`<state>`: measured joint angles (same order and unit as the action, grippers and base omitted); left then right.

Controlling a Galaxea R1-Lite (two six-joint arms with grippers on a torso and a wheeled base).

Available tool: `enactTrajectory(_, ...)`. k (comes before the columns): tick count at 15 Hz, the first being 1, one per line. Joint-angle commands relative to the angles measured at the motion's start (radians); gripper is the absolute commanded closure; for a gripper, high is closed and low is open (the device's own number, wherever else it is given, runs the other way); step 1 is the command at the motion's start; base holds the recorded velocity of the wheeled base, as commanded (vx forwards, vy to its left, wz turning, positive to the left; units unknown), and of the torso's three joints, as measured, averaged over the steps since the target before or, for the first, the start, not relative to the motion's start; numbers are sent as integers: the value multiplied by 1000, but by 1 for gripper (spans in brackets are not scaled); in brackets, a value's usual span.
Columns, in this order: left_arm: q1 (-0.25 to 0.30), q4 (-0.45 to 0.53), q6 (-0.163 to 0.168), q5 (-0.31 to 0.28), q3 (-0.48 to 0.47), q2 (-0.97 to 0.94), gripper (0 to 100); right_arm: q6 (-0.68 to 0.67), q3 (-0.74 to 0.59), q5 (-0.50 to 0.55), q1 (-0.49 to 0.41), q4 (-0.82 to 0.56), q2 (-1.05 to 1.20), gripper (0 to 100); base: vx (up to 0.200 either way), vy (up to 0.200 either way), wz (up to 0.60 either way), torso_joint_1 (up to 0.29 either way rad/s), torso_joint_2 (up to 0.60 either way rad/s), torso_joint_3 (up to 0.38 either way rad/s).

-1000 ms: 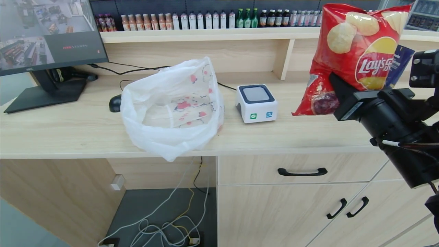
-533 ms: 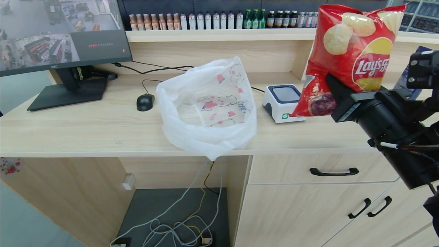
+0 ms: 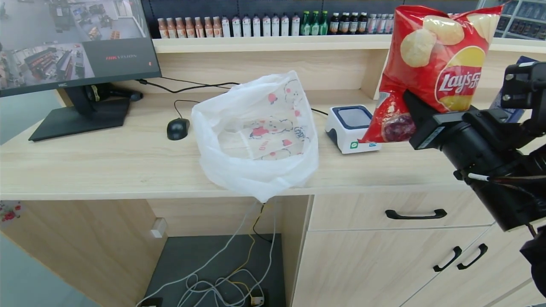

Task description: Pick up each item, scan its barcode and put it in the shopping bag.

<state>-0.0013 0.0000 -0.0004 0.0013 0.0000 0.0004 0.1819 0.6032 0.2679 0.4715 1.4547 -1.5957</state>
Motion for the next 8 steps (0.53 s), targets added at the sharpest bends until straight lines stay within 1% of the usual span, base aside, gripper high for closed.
enactTrajectory(1,1,0,0,0,0,0,0,1,35,1,-1,1,-35,100,0,0,0,0,0,0)
enactTrajectory(4,0,0,-1,0,0,0,0,1,93,2,-1,1,-101,100,0,0,0,0,0,0)
enactTrajectory(7,1,0,-1,0,0,0,0,1,201,4,-8,12,-217,100,0,0,0,0,0,0)
enactTrajectory(8,1,0,-1,0,0,0,0,1,208,4,-8,15,-250,100,0,0,0,0,0,0)
